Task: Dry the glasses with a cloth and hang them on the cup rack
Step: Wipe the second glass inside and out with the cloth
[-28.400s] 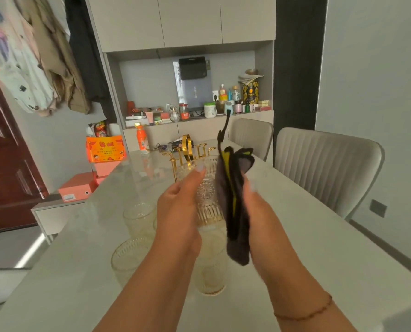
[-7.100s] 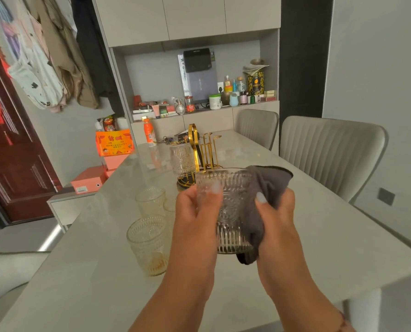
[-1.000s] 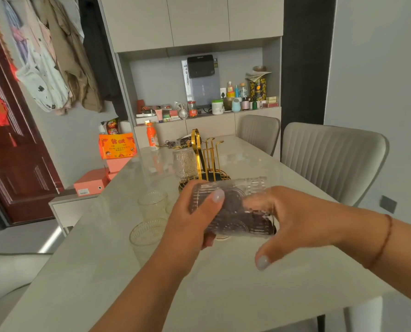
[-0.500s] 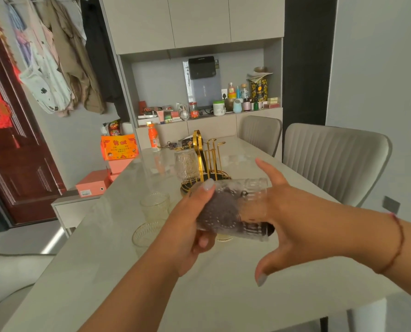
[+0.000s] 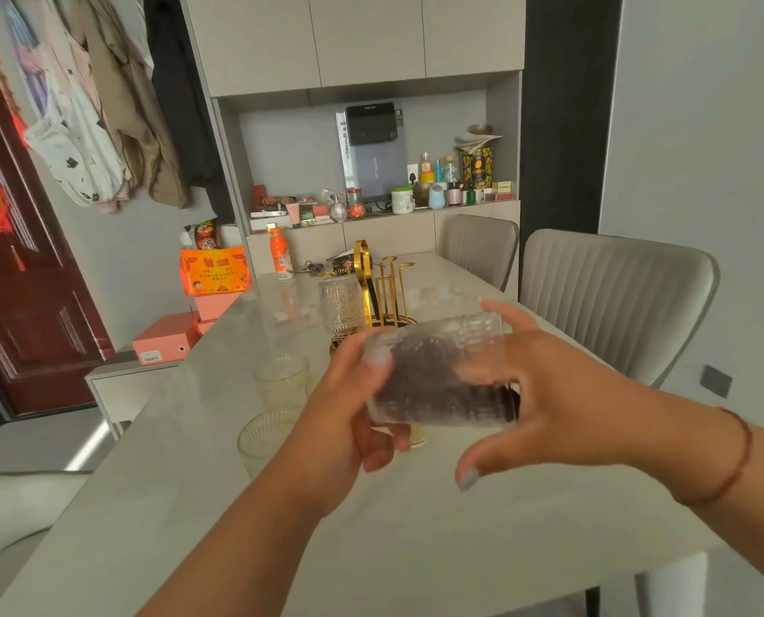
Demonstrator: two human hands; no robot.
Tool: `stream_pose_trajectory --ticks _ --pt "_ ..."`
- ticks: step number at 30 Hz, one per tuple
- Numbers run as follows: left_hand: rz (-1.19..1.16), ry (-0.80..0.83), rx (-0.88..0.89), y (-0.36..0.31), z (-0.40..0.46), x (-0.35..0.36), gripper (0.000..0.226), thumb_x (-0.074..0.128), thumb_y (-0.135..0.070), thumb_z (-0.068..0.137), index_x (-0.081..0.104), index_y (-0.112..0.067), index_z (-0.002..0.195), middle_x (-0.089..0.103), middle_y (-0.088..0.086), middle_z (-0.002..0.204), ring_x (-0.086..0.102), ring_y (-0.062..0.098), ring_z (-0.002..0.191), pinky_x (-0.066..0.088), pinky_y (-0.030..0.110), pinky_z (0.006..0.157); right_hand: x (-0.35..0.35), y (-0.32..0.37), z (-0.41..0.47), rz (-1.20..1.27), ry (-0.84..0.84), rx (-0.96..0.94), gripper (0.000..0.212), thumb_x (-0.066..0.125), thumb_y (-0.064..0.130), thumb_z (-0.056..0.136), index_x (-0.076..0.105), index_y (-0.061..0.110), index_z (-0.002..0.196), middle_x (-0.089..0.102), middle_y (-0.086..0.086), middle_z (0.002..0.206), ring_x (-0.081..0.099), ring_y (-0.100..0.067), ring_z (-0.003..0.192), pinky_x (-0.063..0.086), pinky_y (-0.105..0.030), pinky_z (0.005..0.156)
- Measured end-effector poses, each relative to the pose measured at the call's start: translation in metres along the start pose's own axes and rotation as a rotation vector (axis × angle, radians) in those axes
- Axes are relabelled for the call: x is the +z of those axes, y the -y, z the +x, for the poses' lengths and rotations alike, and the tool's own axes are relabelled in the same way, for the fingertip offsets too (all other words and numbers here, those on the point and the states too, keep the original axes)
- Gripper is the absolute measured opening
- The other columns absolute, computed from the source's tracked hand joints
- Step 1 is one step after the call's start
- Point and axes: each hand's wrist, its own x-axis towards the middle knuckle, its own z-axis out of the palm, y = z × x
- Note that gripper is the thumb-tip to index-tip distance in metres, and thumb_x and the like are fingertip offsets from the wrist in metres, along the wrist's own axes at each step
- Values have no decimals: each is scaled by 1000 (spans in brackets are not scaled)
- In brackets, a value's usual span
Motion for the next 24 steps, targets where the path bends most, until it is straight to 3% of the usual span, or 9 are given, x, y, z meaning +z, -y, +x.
stream_pose_trajectory --ticks 2,5,7,9,11,13,17,20,24 --pt "-95 -17 -141 -5 1 3 49 58 -71 73 74 -25 81 54 4 59 40 11 35 15 18 39 4 3 2 -361 64 -81 55 59 75 68 61 41 112 64 32 99 52 15 104 -8 -48 117" --pt "-124 -116 -113 -3 3 10 34 70 -62 69 69 -28 64 56 3 64 33 9 32 16 15 37 9 7 0 -515 209 8 73 47 84 67 54 40 125 66 20 112 56 4 110 -25 -46 112" --pt "-81 -184 30 1 3 14 27 70 -60 66 66 -33 69 59 2 69 38 9 36 26 15 35 7 6 2 -201 184 14 70 63 77 62 59 37 119 67 16 113 56 0 112 -2 -41 119" --pt "49 -228 209 5 1 16 27 63 -60 63 63 -38 80 64 -5 71 52 10 48 37 21 40 3 4 2 437 152 57 64 81 59 54 68 28 109 70 10 110 62 -8 107 40 -34 103" --pt "207 -229 405 6 -2 18 30 62 -53 68 58 -37 93 67 -13 76 61 4 62 46 20 48 5 1 4 995 158 125 73 84 53 53 68 15 113 70 -3 113 64 -21 109 48 -31 95" --pt "303 -208 483 5 -4 17 35 63 -49 69 53 -37 101 67 -17 82 63 -2 67 47 13 51 9 -1 4 1117 128 158 75 83 53 55 67 13 117 69 -4 117 62 -21 113 46 -28 95" --pt "185 -103 230 3 -3 10 52 68 -58 68 55 -41 116 70 -7 90 66 16 63 45 24 42 0 2 -1 445 7 123 56 78 60 56 70 34 105 69 26 104 61 7 103 41 -23 102" --pt "-51 -59 -37 -3 -1 13 67 66 -72 68 63 -21 110 62 0 62 47 15 37 32 19 36 2 7 -2 -186 2 -8 62 62 76 62 60 43 114 57 43 102 48 21 108 -5 -46 119" --pt "-154 -141 -11 -2 2 19 45 69 -60 70 62 -22 92 64 4 70 35 11 31 21 18 39 6 7 -3 -162 100 -29 76 68 71 63 53 38 130 58 23 130 44 5 127 -3 -48 119"
